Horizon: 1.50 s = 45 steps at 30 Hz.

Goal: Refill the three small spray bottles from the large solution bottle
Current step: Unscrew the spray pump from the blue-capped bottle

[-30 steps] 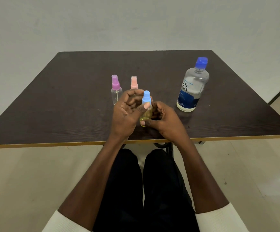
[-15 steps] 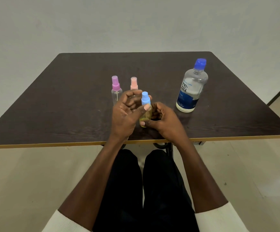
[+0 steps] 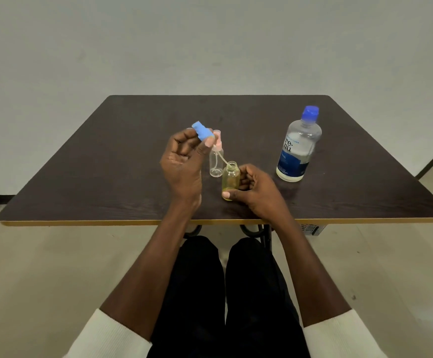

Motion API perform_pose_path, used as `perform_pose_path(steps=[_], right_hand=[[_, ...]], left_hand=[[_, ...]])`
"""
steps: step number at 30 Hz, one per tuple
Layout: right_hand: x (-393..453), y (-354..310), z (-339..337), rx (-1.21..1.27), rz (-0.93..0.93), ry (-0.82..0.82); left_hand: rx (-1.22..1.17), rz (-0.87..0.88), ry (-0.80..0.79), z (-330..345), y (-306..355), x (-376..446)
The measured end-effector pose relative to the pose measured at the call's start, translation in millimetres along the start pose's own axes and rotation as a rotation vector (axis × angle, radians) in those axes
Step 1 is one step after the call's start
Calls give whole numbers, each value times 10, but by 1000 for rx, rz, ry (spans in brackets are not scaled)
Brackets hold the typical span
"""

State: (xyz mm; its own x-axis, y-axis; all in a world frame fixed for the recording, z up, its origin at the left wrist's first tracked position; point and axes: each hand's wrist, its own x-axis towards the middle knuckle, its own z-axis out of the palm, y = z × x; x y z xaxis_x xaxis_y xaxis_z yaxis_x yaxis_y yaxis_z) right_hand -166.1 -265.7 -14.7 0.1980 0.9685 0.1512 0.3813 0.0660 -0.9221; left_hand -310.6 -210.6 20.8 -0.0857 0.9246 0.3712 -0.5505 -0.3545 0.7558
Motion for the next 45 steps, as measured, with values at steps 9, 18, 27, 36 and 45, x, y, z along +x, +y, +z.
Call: perform_pose_path(steps=[9,18,27,36,45], right_hand=[[51,-132,184,-13,8,-32],[147,-144,385,15,-31,-6],[141,-111,389,82,-30,-2],[136,-103,383,113,-36,-13],[123,-98,377,118,-41,-25]], left_hand=[[143,-17,233,-400,209,299],[950,-64,245,-1264,180,785],[1241,-64,201,-1449,-14,1000],[1300,-76,197,-1471,-76,1058],[1322,-87,186,-1451,-63,1039]])
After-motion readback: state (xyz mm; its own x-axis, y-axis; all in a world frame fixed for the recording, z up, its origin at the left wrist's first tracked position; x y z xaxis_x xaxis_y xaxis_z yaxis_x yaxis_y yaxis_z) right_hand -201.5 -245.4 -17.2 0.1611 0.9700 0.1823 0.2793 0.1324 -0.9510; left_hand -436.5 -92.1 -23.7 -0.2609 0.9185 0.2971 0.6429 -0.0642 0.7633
